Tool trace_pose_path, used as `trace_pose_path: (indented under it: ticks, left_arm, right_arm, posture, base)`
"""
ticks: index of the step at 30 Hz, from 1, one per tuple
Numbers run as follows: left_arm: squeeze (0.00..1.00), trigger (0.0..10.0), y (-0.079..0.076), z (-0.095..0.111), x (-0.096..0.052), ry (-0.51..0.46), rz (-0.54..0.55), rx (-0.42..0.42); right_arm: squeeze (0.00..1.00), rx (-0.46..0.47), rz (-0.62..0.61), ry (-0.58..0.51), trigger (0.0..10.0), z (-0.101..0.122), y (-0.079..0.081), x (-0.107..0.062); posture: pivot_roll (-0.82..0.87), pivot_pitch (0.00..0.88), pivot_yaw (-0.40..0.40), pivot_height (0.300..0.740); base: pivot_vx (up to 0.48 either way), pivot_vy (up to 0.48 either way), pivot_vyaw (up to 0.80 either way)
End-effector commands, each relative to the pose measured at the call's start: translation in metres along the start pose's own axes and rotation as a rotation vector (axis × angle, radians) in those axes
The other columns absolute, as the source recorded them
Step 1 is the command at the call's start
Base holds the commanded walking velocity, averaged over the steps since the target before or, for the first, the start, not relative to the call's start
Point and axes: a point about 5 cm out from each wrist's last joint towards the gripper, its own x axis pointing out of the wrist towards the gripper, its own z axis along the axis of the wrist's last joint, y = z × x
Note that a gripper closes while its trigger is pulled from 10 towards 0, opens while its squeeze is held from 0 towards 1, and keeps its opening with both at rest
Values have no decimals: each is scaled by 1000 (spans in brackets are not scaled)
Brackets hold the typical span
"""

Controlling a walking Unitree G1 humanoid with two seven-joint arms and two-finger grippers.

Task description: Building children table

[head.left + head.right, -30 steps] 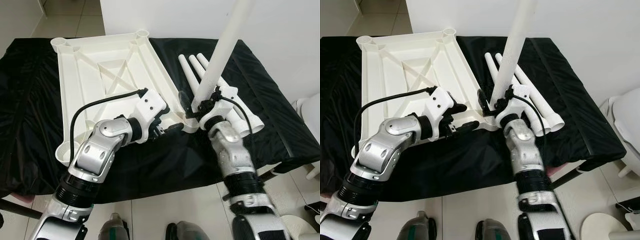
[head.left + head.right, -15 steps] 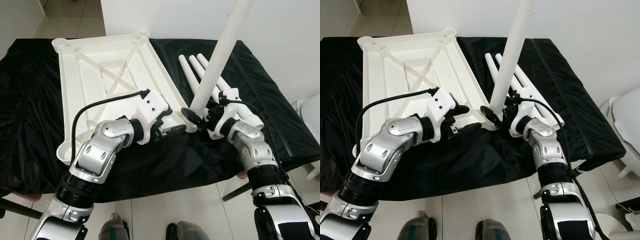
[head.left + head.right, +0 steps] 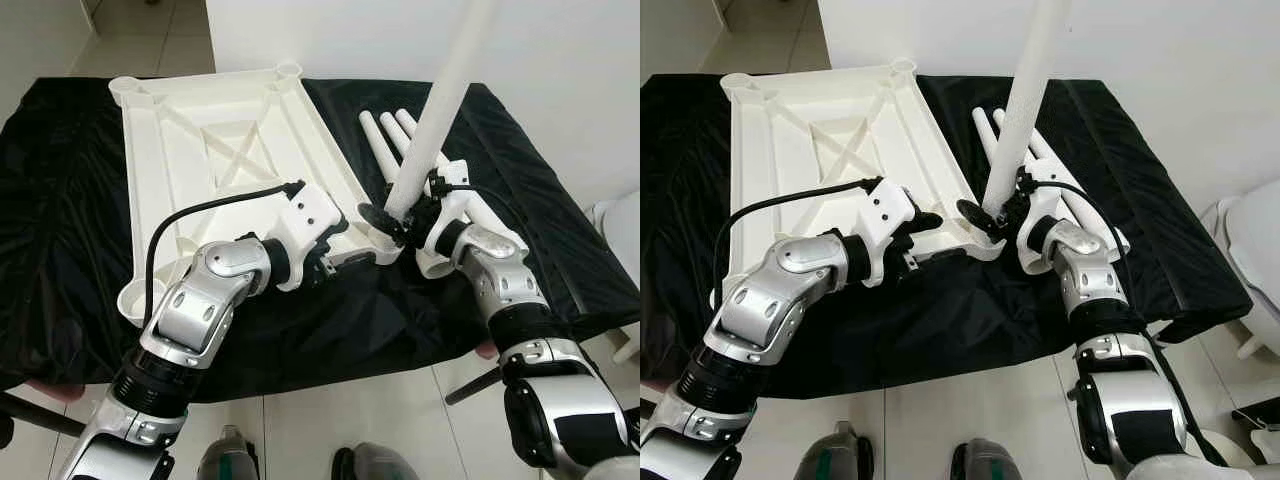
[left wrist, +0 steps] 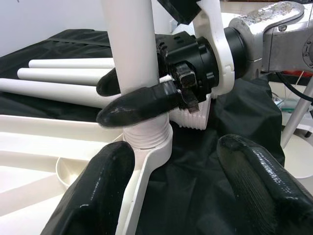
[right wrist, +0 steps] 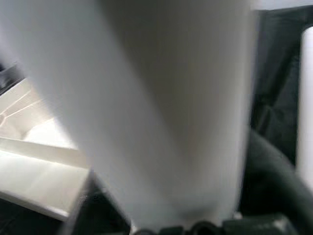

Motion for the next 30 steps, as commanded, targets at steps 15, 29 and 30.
trace_pose_path:
  ticks: [15,29,30]
  left_arm:
    - [0,10000,-5,3,1,-15,-23,7]
    - [0,10000,-5,3,1,-11,-24,6]
    - [0,10000,-5,3,0,-11,-20,5]
  right_arm:
    - [0,127,-253,-64,0,2,18,9]
    - [0,240,-675,-59,0,-5,57,22]
    - [0,229,-695,-59,0,-3,61,22]
  posture:
    - [-45,0,-55,740]
    - [-33,0,-56,740]
    - [-32,0,-55,740]
  base:
    - [0,0,0]
    - [0,0,0]
    - [0,0,0]
